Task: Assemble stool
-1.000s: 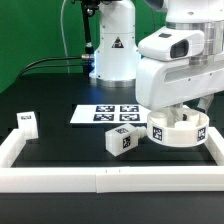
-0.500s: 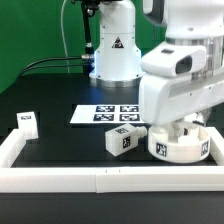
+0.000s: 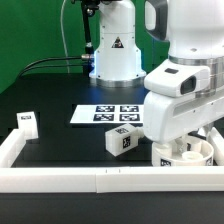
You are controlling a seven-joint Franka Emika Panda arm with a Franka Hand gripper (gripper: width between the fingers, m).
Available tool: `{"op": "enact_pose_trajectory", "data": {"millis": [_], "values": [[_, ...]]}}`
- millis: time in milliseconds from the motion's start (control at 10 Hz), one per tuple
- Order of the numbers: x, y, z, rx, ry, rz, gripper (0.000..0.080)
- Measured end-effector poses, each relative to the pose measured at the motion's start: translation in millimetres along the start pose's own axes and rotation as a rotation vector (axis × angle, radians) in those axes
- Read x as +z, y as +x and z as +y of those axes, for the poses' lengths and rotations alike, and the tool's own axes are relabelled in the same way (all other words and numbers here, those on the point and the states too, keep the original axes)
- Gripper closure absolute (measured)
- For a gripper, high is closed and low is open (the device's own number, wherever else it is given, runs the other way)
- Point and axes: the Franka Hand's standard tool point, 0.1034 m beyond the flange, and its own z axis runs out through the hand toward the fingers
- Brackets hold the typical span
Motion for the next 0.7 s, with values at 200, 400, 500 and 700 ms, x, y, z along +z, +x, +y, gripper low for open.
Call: {"op": "enact_pose_trajectory", "data": {"millis": [200, 400, 500, 700], "values": [[-1.0, 5.2, -2.8, -0.009, -0.002, 0.005, 0.0478], [-1.0, 2.0, 3.1, 0.003, -0.006, 0.002, 0.0382], [-1.0, 0.1, 6.7, 0.009, -0.010, 0.001, 0.0216], [-13.9, -5.8, 12.1, 0.021, 0.003, -0.027, 0.0163]]}}
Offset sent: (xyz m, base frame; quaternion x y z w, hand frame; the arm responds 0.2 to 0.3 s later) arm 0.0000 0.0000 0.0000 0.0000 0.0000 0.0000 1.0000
